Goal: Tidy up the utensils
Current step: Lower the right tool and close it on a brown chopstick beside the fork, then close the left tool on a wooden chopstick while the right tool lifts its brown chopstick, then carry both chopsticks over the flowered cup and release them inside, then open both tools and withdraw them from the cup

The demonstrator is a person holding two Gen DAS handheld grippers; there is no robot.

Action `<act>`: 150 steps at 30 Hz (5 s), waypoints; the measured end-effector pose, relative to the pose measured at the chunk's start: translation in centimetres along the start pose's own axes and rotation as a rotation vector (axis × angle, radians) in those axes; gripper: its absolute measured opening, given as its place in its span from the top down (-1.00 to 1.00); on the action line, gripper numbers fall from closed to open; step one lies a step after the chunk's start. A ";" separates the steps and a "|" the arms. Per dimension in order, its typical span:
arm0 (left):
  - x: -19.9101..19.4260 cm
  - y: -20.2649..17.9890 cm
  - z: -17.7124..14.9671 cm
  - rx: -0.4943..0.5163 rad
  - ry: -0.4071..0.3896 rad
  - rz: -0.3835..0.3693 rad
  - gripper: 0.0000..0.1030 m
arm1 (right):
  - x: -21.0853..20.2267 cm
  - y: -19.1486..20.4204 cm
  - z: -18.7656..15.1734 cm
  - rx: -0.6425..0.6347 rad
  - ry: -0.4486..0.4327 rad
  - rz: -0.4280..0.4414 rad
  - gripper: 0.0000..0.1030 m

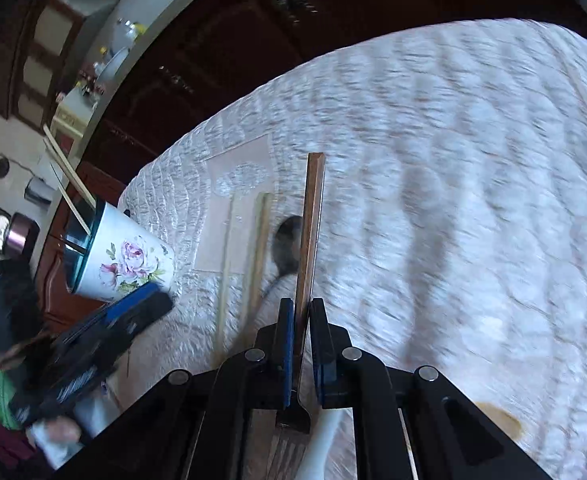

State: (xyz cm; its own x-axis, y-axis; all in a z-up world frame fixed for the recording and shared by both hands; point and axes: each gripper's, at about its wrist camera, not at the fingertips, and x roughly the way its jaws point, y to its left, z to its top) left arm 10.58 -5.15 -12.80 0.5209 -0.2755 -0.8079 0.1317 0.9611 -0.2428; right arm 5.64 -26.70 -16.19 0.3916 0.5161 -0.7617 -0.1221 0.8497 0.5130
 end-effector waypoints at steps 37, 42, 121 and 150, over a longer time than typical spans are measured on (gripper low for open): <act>-10.1 0.6 -0.2 0.011 -0.163 -0.075 0.92 | -8.4 9.1 1.9 -0.278 -0.237 -0.054 0.83; -11.8 1.2 -0.8 0.003 -0.193 -0.062 0.92 | -9.4 9.9 1.3 -0.292 -0.250 -0.052 0.83; -16.6 12.8 5.6 -0.136 -0.367 0.180 0.91 | 2.0 24.6 7.5 -0.382 -0.142 0.161 0.83; -20.1 8.6 0.4 -0.079 -0.440 0.297 0.23 | -2.5 23.9 2.3 -0.438 -0.241 0.025 0.25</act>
State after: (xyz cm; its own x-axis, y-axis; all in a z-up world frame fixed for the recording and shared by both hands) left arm 1.57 8.66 1.61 0.8328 0.0590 -0.5504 -0.1301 0.9873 -0.0911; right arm 3.85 -7.93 -1.07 0.5769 0.5413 -0.6117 -0.4857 0.8295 0.2759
